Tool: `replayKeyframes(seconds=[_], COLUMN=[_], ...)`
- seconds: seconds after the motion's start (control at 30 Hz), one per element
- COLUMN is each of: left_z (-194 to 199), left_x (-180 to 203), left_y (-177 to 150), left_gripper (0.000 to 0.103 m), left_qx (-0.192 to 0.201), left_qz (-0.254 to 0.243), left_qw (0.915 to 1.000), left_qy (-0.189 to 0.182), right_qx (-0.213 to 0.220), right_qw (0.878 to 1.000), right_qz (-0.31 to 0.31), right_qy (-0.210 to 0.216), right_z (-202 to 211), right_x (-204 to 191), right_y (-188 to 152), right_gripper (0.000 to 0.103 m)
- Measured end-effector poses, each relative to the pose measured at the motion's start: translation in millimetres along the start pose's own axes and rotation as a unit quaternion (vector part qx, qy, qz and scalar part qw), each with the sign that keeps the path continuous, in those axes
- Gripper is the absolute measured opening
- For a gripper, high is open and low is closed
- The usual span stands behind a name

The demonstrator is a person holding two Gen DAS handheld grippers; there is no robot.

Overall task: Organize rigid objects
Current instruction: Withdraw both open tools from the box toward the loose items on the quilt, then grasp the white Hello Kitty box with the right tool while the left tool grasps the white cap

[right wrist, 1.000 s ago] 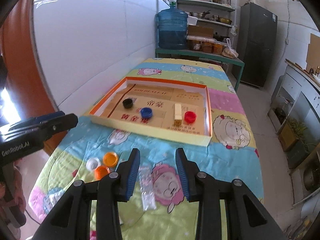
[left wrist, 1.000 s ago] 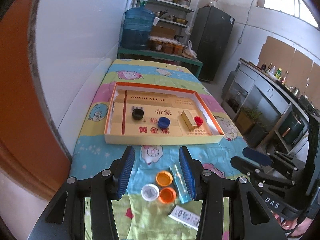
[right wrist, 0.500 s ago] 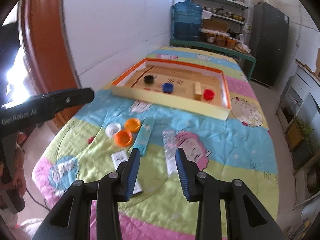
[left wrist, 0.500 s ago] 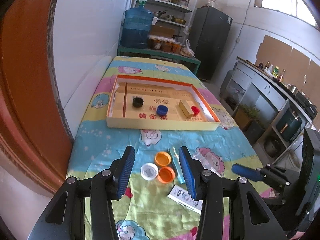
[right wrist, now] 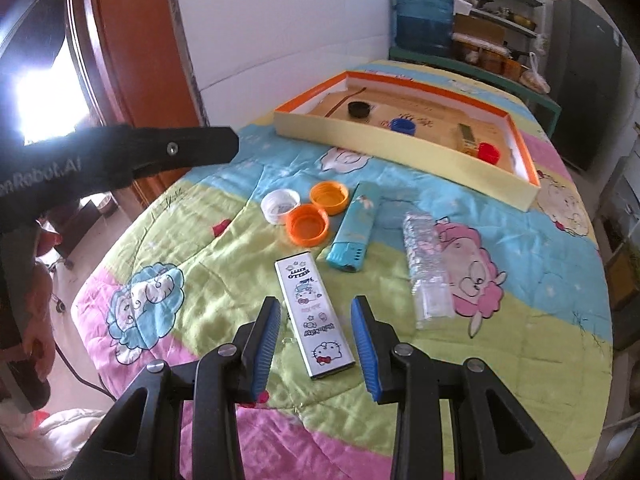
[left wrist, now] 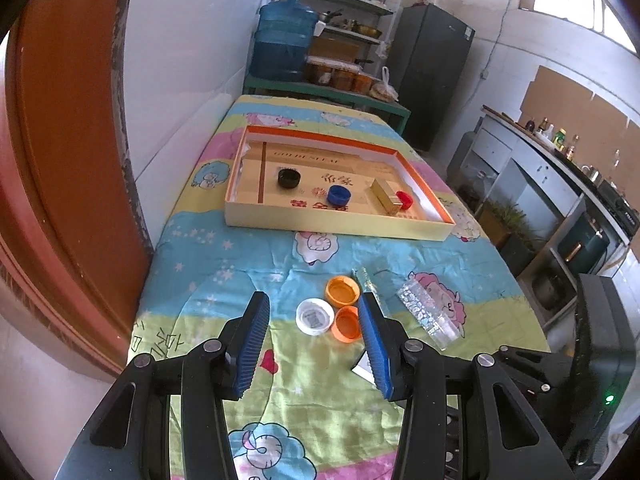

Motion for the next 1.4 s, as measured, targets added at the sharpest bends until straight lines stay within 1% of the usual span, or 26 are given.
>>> replayKeyframes(seconds=[0.13, 0.27, 0.33, 0.47, 0.7, 0.83, 1.0, 1.17, 1.4], left_z=[-2, -7, -10, -14, -23, -27, -43, -64, -79], left_x=[-2, -5, -6, -3, 3, 5, 5, 6, 11], left_y=[-2, -6, -8, -11, -12, -16, -25, -32, -23], left_gripper=[0.048, 0.048, 0.048, 0.048, 0.048, 0.048, 0.048, 0.048, 0.048], left_qx=[-0.004, -0.011, -0.016, -0.022, -0.031, -0.037, -0.059, -0.085, -0.086], left_qz=[0.000, 0.000, 0.002, 0.000, -0.009, -0.018, -0.055, -0.066, -0.076], left_qw=[1.0000, 0.9999, 0.9999, 0.9997, 0.9994, 0.9990, 0.9968, 0.9942, 0.9934], left_qy=[-0.001, -0.001, -0.003, -0.007, -0.013, -0.013, 0.006, -0.004, -0.005], right_qx=[-0.008, -0.017, -0.014, -0.011, -0.006, -0.003, 0.003, 0.013, 0.024], right_qw=[1.000, 1.000, 1.000, 0.999, 0.999, 0.999, 1.000, 1.000, 0.999], right_qz=[0.007, 0.012, 0.019, 0.027, 0.025, 0.018, 0.004, -0.010, -0.026], right_qy=[-0.011, -0.011, -0.016, -0.024, -0.028, -0.031, -0.029, -0.024, -0.017], right_z=[-10, -17, -19, -22, -21, -17, -4, 11, 24], right_x=[-1, -3, -5, -8, -10, -7, -3, 2, 9], right_y=[0, 0, 0, 1, 0, -2, -8, -8, -3], right_gripper=[0.037, 0.037, 0.036, 0.031, 0.028, 0.028, 0.028, 0.028, 0.028])
Point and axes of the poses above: each gripper's, at about its wrist camera, not at the fingertips, and z roughly against the way its jaws point, x to its right, y to its top, the point moved 5 cm from there along -z, roughly the way its jaws point, and after that the axes turned 15 degrees about -z, right-handed, at the moved point
